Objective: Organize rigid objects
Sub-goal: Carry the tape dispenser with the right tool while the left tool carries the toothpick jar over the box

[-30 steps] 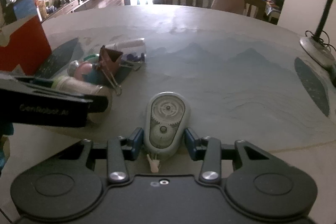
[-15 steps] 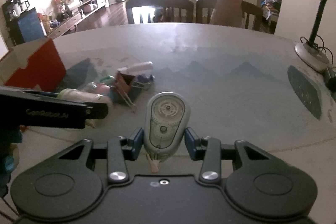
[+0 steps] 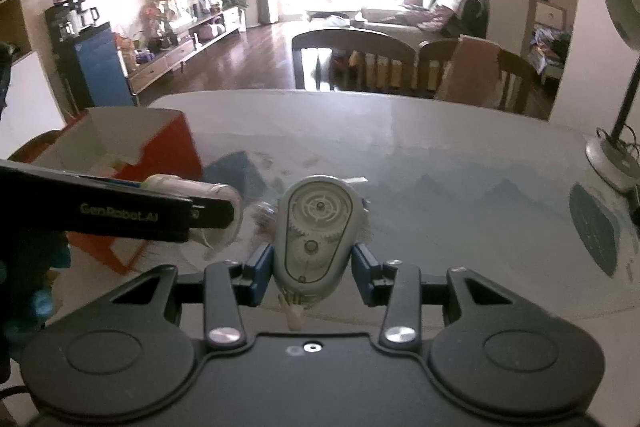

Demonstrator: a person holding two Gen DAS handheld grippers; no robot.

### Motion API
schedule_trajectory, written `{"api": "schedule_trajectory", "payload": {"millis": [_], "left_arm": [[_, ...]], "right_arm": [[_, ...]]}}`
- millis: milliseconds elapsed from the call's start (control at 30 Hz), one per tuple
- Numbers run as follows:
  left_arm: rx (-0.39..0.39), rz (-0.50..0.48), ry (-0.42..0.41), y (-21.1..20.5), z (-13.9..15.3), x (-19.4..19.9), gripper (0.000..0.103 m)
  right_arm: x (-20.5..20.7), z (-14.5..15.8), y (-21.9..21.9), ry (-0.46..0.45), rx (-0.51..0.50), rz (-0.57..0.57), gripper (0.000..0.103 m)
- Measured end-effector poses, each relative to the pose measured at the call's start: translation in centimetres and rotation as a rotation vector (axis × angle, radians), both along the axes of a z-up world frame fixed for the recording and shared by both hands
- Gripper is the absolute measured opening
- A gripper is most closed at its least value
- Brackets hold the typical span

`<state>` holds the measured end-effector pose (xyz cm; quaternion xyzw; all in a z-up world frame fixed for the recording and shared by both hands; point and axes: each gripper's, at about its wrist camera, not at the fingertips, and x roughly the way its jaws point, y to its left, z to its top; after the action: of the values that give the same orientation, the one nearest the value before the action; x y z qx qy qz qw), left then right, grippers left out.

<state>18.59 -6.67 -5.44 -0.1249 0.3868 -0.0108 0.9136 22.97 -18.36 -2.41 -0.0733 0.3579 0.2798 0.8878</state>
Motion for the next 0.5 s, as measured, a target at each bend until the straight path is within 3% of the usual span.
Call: {"api": "schedule_trajectory", "payload": {"millis": [500], "left_arm": [[-0.006,0.068,-0.051,8.9,4.2,-4.4,0.086]], "right_arm": [[-2.8,4.5,8.0,-0.049,0.049,0.093,0.041]]}}
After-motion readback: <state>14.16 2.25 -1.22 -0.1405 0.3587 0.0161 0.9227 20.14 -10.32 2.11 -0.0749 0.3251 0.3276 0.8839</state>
